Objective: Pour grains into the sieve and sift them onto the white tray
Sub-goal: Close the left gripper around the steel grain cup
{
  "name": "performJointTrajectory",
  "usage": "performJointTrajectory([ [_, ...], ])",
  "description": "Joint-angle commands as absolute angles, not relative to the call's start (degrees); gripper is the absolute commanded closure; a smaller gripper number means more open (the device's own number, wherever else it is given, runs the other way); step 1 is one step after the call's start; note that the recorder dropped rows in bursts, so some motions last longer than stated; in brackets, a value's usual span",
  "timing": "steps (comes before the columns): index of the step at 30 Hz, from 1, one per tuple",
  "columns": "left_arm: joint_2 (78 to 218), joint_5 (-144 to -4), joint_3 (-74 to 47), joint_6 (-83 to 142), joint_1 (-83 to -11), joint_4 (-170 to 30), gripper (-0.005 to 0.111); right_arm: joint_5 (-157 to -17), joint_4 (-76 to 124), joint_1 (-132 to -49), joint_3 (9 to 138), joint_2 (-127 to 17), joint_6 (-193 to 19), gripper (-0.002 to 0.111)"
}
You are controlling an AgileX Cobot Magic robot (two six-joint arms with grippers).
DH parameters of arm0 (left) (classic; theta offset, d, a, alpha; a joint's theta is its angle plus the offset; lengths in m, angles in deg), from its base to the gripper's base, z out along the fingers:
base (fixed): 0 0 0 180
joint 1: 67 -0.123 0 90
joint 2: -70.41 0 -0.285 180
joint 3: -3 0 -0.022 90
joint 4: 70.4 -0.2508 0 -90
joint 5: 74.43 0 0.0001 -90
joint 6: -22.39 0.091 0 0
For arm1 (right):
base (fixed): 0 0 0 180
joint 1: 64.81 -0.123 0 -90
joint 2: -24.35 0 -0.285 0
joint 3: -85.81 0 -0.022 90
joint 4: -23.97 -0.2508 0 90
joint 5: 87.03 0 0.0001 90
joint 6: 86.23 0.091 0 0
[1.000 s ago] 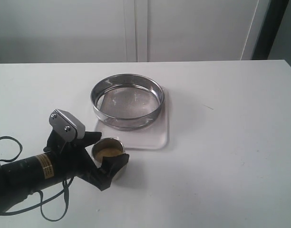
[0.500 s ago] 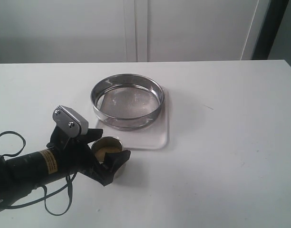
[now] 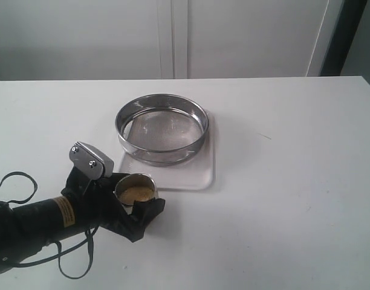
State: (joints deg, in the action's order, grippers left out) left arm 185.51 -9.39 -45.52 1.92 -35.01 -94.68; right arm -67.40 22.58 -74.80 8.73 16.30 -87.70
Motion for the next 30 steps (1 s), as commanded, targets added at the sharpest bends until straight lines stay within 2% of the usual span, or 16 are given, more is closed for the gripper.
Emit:
performJointTrajectory([
  [1,186.9,-9.6,-45.4,1.5,-34.9,-94.8,0.014,-67.8,22.3,-75.0,8.6,16.6,-87.5,0.108],
  [11,186.9,-9.7,-45.4,1.8,-34.9,-94.7,0.014,-67.8,22.3,-75.0,8.6,16.6,-87.5,0.108],
  [16,186.9,-9.7,-45.4,1.8,-34.9,-94.7,0.023,-67.8,22.3,-75.0,8.6,16.6,-87.5,0.108],
  [19,186.9,-11.0,-45.4,1.8,-34.9,-94.7,0.039,-67.8,22.3,-75.0,8.6,16.6,-87.5,0.108],
  [20,186.9,-11.6,-45.4,1.8,-34.9,-94.7,0.048,-67.8,22.3,-75.0,8.6,16.6,-87.5,0.108],
  [25,186.9,-15.2,-45.4,1.6,-34.9,-94.9,0.107,-67.8,22.3,-75.0,8.6,16.6,-87.5,0.108],
  [30,186.8,-15.6,-45.4,1.6,-34.9,-95.3,0.107,-67.8,22.3,-75.0,8.6,16.6,-87.5,0.108],
])
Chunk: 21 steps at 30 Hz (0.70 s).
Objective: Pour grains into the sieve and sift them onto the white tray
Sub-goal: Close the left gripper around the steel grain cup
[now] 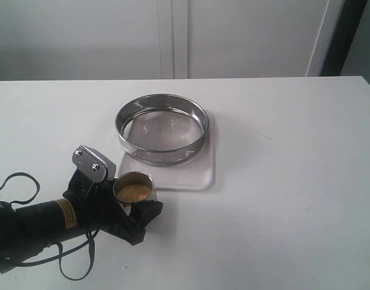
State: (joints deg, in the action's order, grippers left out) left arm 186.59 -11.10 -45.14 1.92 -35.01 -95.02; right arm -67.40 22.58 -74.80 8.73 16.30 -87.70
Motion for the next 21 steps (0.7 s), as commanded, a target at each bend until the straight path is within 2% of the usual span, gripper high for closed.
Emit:
performJointTrajectory([
  [1,186.8,-15.8,-45.4,1.6,-34.9,-95.3,0.107,-67.8,22.3,-75.0,8.6,16.6,-87.5,0.108],
  [21,186.1,-16.9,-45.5,1.2,-34.9,-97.3,0.107,-67.8,22.3,-75.0,8.6,16.6,-87.5,0.108],
])
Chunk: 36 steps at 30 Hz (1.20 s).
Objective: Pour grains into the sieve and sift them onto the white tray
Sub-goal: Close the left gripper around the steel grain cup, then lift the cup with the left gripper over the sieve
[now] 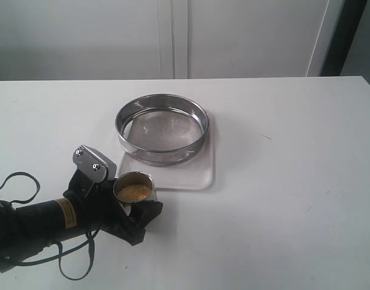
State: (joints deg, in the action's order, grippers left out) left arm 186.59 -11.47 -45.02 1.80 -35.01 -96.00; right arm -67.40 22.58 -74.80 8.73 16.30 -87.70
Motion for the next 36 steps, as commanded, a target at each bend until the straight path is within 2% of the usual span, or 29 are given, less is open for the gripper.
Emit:
performJointTrajectory([
  [1,185.6,-17.2,-45.5,1.2,-34.9,-97.3,0.107,-67.8,22.3,-75.0,8.6,16.6,-87.5,0.108],
  [20,171.3,-24.0,-45.5,-3.6,-34.9,-102.2,0.107,-67.8,22.3,-75.0,8.6,16.6,-87.5,0.108],
  [36,157.1,-43.0,-45.2,-10.0,-34.9,-107.4,0.107,-67.8,22.3,-75.0,8.6,16.6,-85.9,0.108],
])
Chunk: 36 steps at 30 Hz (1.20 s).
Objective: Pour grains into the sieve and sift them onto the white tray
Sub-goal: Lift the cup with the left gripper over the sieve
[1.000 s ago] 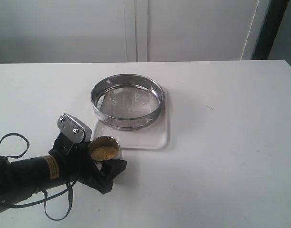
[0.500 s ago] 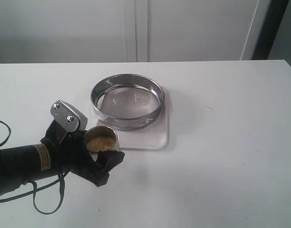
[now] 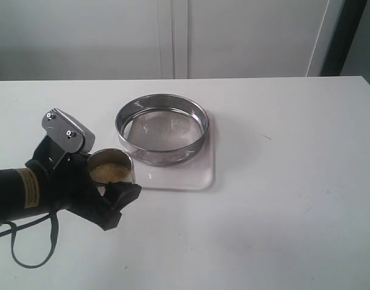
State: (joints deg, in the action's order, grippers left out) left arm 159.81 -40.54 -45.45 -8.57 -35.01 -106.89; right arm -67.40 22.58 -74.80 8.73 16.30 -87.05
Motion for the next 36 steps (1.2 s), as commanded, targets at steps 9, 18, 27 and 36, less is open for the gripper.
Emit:
performJointTrajectory([
  [9,155.6,-57.3,-37.7,-12.1,-34.9,-112.5,0.107,-67.8,22.3,-75.0,8.6,16.6,-85.9,0.108],
  [18,155.9,-70.2,-25.5,-10.5,-34.9,-119.1,0.107,-67.8,22.3,-75.0,8.6,16.6,-85.9,0.108],
  [27,166.3,-73.9,-13.7,-5.9,-34.9,-121.0,0.107,-67.8,22.3,-75.0,8.6,16.6,-85.9,0.108],
  [36,175.1,-75.2,-5.7,-5.9,-34.9,-122.5,0.107,-67.8,22.3,-75.0,8.6,16.6,-85.9,0.108],
])
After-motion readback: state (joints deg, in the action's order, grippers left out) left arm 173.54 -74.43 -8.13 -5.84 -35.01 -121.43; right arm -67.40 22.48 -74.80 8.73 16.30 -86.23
